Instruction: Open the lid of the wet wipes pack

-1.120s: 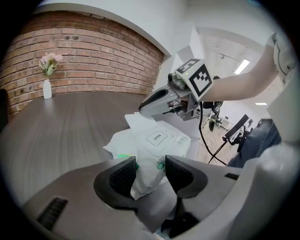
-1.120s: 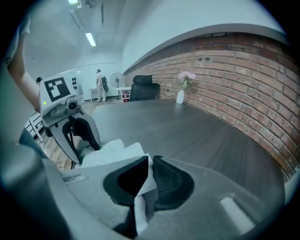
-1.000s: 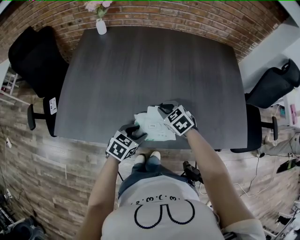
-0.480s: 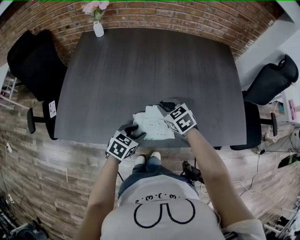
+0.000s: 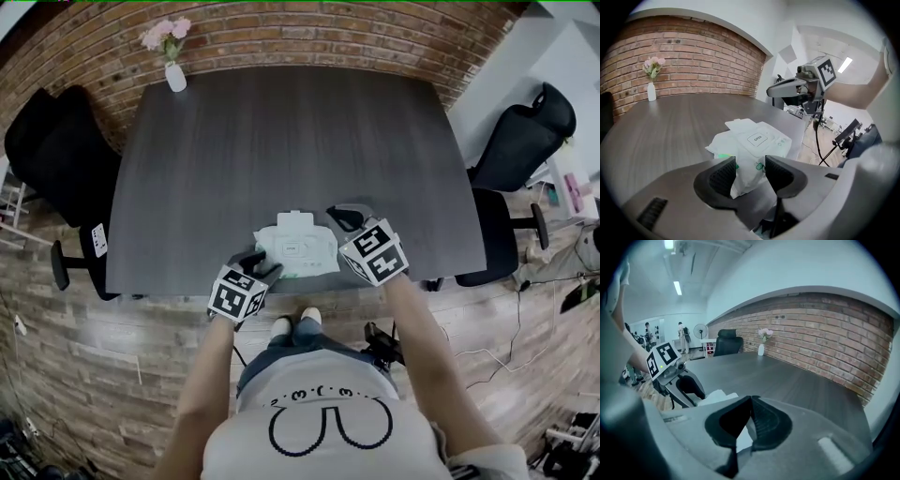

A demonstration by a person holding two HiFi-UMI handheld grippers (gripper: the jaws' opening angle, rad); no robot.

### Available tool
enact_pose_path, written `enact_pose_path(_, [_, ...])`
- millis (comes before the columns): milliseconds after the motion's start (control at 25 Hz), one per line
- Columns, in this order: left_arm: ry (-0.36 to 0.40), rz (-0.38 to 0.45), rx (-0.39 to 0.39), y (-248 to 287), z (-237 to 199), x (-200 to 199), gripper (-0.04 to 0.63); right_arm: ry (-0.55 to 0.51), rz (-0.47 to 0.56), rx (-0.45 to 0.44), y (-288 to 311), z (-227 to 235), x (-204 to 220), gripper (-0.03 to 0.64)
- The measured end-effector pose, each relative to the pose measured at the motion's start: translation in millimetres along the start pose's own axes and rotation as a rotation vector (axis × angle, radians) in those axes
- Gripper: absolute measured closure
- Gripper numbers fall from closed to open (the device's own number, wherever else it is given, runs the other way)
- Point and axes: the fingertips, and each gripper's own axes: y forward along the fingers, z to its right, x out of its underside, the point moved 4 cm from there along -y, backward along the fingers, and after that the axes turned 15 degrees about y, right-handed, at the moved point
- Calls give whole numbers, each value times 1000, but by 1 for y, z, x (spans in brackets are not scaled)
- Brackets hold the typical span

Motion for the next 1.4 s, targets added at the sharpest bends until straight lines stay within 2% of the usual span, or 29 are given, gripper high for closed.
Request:
enact_pose_path(280, [0, 141, -99, -43, -5, -32, 400, -47, 122, 10, -39, -18, -9, 620])
enact_pose_path(520, [7, 345, -239, -98, -25, -81, 400, 54, 277, 41, -76, -25, -31, 621])
enact_pose_path(720, [108, 465, -351, -133, -33, -130, 402, 94, 381, 31, -99, -30, -56, 621])
enact_pose_path(960, [189, 587, -450, -159, -35, -176, 416, 29, 440, 52, -119, -33, -81, 621])
enact_pose_path(1000, [198, 600, -465, -163, -35, -180, 426, 25, 454, 58, -122, -33, -86, 621])
enact_pose_path(1040, [204, 611, -482, -167, -36, -183, 535, 23, 469, 64, -125, -33, -90, 621])
enact_pose_path(1080, [208, 621, -495, -171, -36, -186, 597, 25, 482, 70, -127, -33, -94, 621])
enact_pose_path(1280, [234, 645, -516, -176, -36, -194, 597, 50, 520, 97, -135, -30, -101, 621])
enact_pose_path(1400, [240, 658, -515, -177, -35, -197, 597, 29, 517, 116, -138, -29, -100, 621])
